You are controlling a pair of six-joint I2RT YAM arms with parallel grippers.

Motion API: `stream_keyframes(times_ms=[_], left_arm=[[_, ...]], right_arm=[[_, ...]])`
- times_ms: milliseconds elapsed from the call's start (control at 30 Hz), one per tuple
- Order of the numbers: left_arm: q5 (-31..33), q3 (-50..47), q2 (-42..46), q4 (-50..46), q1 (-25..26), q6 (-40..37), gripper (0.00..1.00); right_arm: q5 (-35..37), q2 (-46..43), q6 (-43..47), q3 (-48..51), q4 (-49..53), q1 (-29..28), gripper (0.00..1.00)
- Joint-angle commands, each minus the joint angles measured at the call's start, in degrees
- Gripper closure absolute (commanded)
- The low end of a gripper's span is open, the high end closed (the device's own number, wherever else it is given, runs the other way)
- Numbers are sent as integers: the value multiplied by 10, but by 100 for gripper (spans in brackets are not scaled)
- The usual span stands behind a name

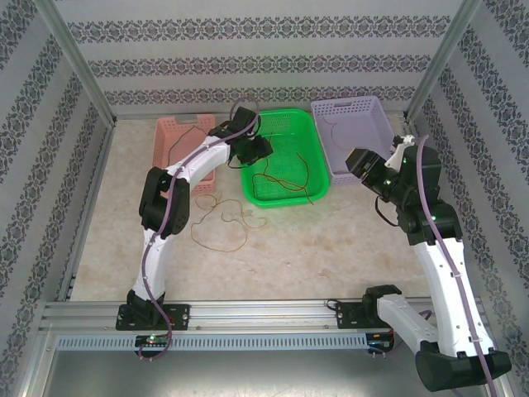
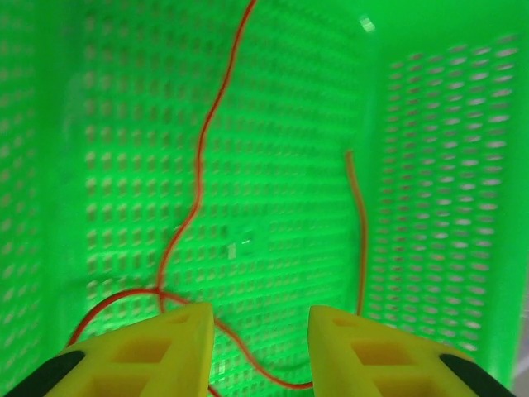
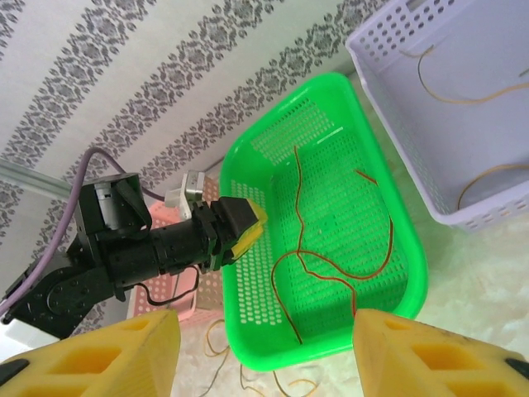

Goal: Untangle the cables

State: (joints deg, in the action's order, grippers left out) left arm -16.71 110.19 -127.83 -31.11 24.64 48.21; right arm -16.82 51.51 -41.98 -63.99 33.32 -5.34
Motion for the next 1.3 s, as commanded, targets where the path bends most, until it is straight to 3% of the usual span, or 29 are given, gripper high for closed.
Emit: stream_keyframes(times_ms=[0,267,400,500,633,767,1267], left_arm=[[32,-11,35,-51,0,-1,63],[61,76,50,-105,33,-47,56],[71,157,40,-239,61,-42,55],[58,183,29,-331,81,35,53],[50,115,60,-270,123,170,49],[34,149,29,-260,150,249,49],[25,239,-77,-301,177,236,61]], right_arm=[[-22,9,-9,15,9,1,43],[-7,25,16,17,27,-25,44],[23,48,56,7,79,-39,49],[57,49,80,3,104,-56,49],[64,45,85,11,106,-64,49],[67,41,85,14,109,-67,49],[82,-3,78,42,122,-67,49]])
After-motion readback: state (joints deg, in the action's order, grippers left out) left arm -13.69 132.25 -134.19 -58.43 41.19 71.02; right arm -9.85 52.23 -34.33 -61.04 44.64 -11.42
